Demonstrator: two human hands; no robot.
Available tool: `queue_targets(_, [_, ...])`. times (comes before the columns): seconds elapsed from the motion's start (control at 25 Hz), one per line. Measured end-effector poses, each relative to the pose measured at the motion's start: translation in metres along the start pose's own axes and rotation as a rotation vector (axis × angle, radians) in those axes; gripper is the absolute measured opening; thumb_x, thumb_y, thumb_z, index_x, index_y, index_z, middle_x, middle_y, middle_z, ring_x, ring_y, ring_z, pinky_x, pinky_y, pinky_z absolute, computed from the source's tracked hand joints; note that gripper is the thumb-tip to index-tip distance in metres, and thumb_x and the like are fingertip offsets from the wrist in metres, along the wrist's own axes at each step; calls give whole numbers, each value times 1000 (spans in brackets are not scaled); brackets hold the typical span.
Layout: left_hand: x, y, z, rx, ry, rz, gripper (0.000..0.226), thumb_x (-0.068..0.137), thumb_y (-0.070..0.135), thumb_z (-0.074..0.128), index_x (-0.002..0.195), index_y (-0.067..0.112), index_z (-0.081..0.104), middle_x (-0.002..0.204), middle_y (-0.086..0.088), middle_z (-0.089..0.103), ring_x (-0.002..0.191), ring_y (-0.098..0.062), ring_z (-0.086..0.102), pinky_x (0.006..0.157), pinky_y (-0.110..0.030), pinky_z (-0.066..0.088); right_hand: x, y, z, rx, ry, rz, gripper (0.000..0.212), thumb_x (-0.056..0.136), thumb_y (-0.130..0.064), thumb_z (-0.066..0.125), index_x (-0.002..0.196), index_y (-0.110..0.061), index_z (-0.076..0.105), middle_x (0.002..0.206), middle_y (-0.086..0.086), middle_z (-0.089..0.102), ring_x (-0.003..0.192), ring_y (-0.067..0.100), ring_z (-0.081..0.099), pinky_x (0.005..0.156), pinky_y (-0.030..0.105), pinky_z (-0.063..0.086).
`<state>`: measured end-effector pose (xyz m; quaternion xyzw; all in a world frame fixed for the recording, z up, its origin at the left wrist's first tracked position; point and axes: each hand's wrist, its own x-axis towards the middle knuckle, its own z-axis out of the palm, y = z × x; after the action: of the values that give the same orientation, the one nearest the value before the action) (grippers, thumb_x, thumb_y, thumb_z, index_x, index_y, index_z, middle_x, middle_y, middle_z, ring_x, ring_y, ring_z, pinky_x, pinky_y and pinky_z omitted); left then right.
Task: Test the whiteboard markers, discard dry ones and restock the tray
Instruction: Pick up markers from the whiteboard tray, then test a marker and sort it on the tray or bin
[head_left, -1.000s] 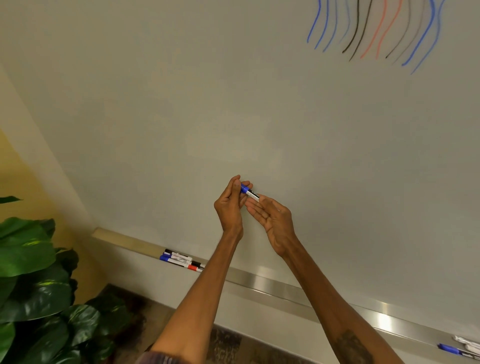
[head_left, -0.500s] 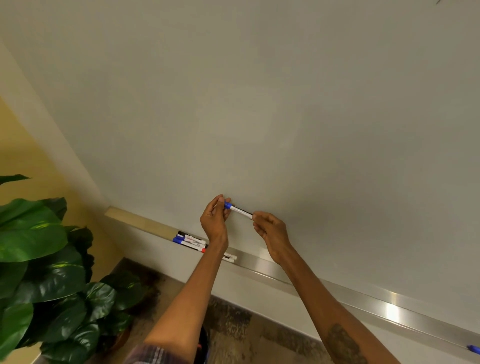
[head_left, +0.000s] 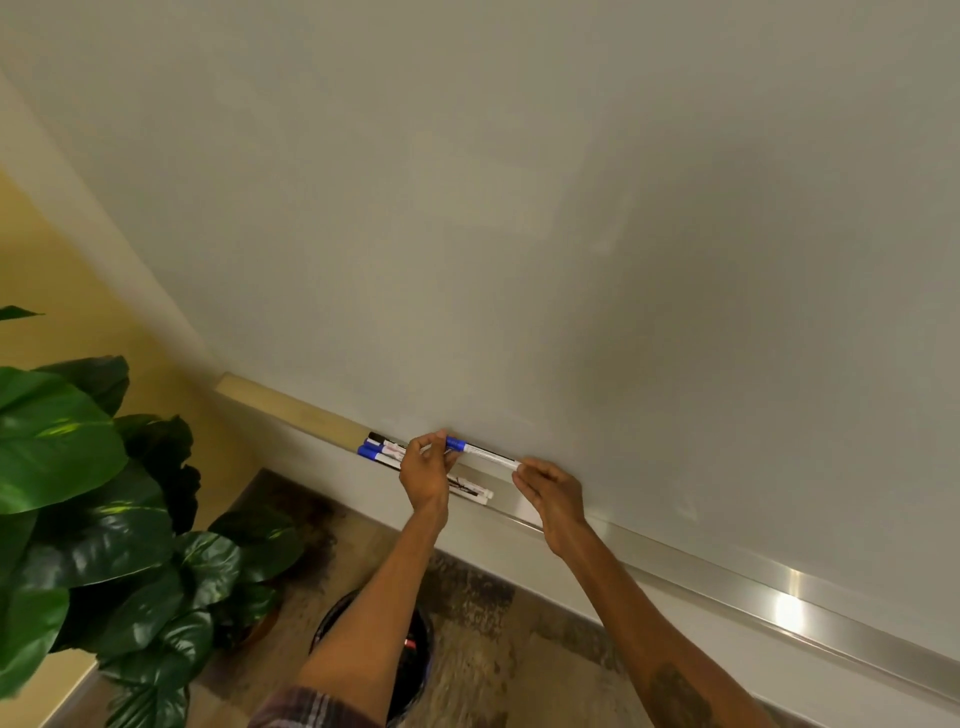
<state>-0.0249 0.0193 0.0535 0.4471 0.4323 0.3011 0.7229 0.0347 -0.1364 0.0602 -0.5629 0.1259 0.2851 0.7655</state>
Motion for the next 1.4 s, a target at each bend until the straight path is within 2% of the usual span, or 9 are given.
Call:
queue_targets(0.16, [18,-20,-13,226,-54,17,20,101,17,55,108,7,70,108,-15,70,99,-26,69,81,-22,59,20,19,-2,-110,78,5,9,83,4,72,83,-5,72,92,18,71,86,27,69,83,30,59])
queue_targets(0.32, [34,-33,-28,480,-69,67,23,100,15,55,117,12,71,111,-4,71,106,-20,65,102,-40,52,40,31,-2,-237,163,30,6,83,-1,73,84,-7,73,83,12,71,72,18,68,73,25,59])
queue_targets(0.48, [37,-34,-42,612,-89,59,28,100,12,54,126,10,65,124,-5,68,119,-21,61,110,-37,44,57,43,2,-368,227,75,8,83,-10,74,78,-15,71,82,7,72,73,17,68,61,21,52])
queue_targets(0.64, [43,-37,-52,646,-100,28,32,101,10,53,132,9,61,132,-6,63,126,-21,56,112,-36,42,73,64,12,-482,272,135,12,79,-17,76,69,-18,72,76,3,72,83,26,70,79,37,57])
queue_targets(0.72, [45,-41,-57,645,-107,-2,33,101,10,53,133,10,60,133,-6,63,126,-21,56,112,-38,42,79,73,17,-513,265,132,7,80,-19,76,83,-13,78,77,3,71,86,29,70,86,41,57])
queue_targets(0.8, [44,-43,-62,647,-117,-43,33,100,11,53,132,11,61,132,-6,63,126,-21,56,111,-39,43,82,79,20,-517,259,128,18,82,-19,74,97,-9,78,88,6,72,88,27,66,90,40,56])
queue_targets(1.04, [35,-45,-67,672,-159,-104,32,101,10,53,132,10,60,134,-8,61,125,-22,55,108,-37,43,83,80,26,-509,259,115,16,90,-15,69,103,-8,75,96,6,67,89,22,58,85,31,51])
queue_targets(1.24, [30,-45,-65,688,-183,-93,31,100,10,55,130,11,63,129,-11,64,121,-25,58,109,-43,46,84,77,20,-527,210,142,12,88,-12,66,87,-20,75,104,4,71,98,27,65,95,41,54])
queue_targets(1.4, [23,-45,-55,700,-200,-85,30,100,13,55,129,13,63,126,-10,65,119,-25,59,108,-45,46,72,69,3,-461,191,142,15,86,-6,67,96,-16,73,93,1,68,86,18,62,79,32,54])
